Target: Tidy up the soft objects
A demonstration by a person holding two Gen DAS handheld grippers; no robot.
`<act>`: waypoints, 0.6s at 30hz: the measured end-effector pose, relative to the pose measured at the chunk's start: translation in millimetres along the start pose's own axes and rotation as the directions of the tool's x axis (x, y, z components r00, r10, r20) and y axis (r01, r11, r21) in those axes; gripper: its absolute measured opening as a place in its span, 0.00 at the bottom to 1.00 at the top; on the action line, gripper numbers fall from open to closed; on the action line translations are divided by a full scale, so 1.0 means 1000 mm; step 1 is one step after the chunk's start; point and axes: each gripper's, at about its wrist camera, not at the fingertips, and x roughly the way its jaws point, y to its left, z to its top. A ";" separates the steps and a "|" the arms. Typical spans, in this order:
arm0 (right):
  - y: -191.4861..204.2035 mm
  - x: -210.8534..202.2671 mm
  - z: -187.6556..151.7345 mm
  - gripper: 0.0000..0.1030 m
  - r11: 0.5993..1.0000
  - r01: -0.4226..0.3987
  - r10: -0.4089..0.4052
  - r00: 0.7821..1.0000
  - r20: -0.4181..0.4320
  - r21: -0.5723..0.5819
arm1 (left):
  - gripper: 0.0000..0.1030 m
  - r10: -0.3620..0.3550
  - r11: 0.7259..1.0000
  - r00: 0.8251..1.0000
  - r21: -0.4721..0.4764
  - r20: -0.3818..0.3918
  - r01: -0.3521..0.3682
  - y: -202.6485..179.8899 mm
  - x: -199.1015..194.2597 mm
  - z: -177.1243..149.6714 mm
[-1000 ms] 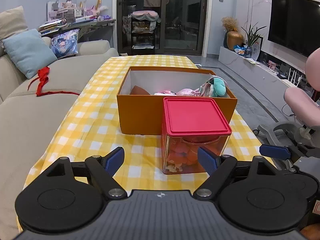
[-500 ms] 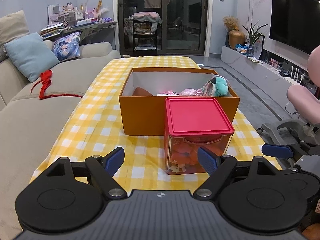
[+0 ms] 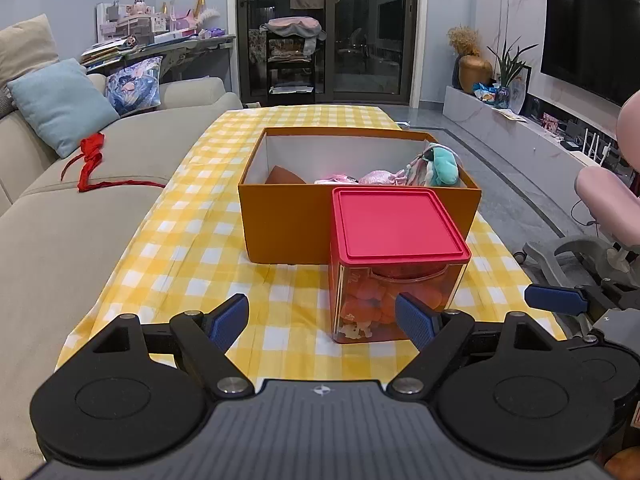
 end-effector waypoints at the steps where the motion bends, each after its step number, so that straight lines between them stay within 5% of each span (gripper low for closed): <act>1: 0.000 0.000 0.000 0.92 1.000 0.000 0.000 1.000 -0.002 -0.001 | 0.94 0.001 1.000 1.000 -0.002 0.002 -0.001 0.000 0.000 0.000; 18: 0.000 0.000 -0.001 0.92 1.000 -0.009 0.009 1.000 -0.017 0.011 | 0.94 -0.007 1.000 1.000 -0.014 -0.016 0.007 0.003 0.002 -0.002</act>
